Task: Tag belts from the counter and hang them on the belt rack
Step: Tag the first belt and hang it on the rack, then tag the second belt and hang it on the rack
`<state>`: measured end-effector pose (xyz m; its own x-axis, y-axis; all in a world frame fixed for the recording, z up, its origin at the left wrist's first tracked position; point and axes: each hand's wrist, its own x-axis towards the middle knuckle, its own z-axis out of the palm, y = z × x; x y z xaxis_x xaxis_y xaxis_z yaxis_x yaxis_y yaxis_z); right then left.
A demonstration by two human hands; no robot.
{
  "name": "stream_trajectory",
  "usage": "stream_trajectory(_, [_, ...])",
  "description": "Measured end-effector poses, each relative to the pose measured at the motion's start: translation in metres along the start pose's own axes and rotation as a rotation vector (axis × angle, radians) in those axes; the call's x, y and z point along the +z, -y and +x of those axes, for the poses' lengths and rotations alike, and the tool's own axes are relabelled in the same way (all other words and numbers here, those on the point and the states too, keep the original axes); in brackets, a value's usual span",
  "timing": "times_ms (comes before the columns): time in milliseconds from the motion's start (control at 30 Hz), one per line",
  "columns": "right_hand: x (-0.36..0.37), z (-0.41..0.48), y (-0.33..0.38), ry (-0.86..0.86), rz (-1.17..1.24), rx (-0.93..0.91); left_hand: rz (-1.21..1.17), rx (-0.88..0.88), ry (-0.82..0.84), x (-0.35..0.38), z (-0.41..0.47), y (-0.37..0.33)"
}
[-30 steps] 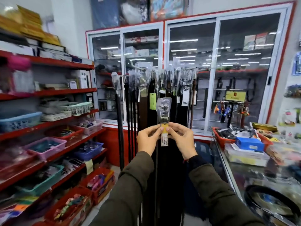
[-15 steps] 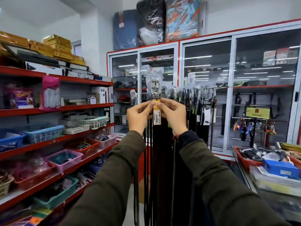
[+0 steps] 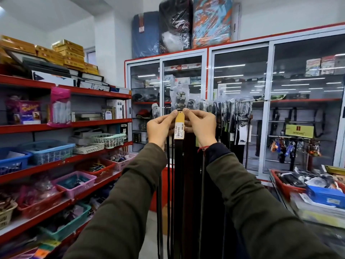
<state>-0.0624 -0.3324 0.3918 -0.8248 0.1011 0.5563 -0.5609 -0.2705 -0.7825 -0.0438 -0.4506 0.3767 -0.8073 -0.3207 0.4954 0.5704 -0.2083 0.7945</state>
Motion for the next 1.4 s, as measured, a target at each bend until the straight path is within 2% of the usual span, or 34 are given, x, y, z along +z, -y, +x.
stream_trajectory(200, [-0.008, 0.007, -0.009, -0.010, -0.045, 0.073, 0.037, -0.066, 0.020, 0.005, 0.002, 0.006])
stream_trajectory(333, [-0.012, 0.012, -0.020, -0.016, -0.160, 0.081, 0.188, -0.010, -0.030, 0.010, 0.007, 0.018])
stream_trajectory(467, [-0.022, -0.002, -0.032, -0.049, -0.485, -0.146, 0.433, 0.181, -0.057, 0.011, -0.004, 0.037])
stream_trajectory(567, [-0.039, -0.022, -0.044, -0.098, -0.600, -0.286, 0.492, 0.288, -0.048, 0.010, -0.023, 0.056])
stream_trajectory(733, [-0.086, -0.068, -0.072, -0.118, -0.878, -0.447, 0.759, 0.495, -0.025, 0.007, -0.070, 0.099])
stream_trajectory(900, [-0.147, -0.124, -0.094, -0.184, -1.138, -0.372, 0.947, 0.561, 0.078, 0.014, -0.131, 0.148])
stream_trajectory(1233, [-0.288, -0.250, -0.122, -0.334, -1.327, 0.013, 0.916, 0.331, 0.389, 0.071, -0.271, 0.247])
stream_trajectory(1400, [-0.358, -0.308, -0.122, -0.480, -1.359, 0.231, 0.831, 0.223, 0.629, 0.111, -0.333, 0.279])
